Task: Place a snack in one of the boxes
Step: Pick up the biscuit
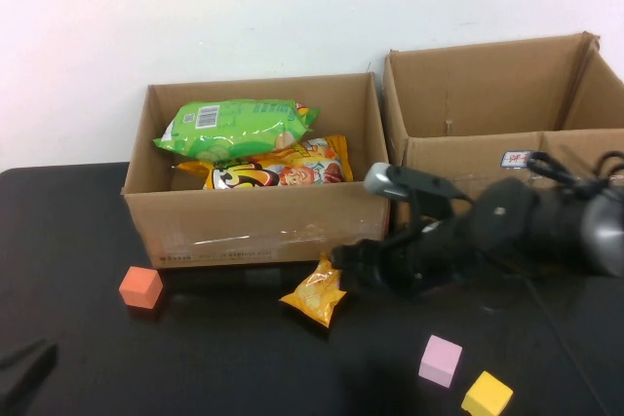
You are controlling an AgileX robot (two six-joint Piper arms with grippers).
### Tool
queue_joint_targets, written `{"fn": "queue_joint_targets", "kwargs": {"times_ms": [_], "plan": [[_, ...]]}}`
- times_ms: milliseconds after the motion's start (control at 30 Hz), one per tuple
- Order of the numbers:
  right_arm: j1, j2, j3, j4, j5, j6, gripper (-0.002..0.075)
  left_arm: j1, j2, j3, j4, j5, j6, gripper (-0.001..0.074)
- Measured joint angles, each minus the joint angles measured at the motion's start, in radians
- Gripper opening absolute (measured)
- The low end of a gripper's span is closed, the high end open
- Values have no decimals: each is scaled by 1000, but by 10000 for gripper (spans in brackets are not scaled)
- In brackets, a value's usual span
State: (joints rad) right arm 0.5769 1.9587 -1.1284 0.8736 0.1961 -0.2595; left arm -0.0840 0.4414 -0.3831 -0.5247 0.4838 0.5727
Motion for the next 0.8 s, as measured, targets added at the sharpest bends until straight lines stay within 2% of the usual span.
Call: {"fn": "queue_joint_targets", "kwargs": {"times_ms": [133, 233, 800], "plan": [[0, 96, -95, 17, 12, 2, 470, 0, -103, 46, 0, -79, 0, 8], [0, 146, -148, 33, 19, 2, 504, 0, -150, 79, 0, -111, 0, 8], [34, 302, -217, 60, -89, -23, 503, 0, -179, 107, -2, -169, 7, 8]]}}
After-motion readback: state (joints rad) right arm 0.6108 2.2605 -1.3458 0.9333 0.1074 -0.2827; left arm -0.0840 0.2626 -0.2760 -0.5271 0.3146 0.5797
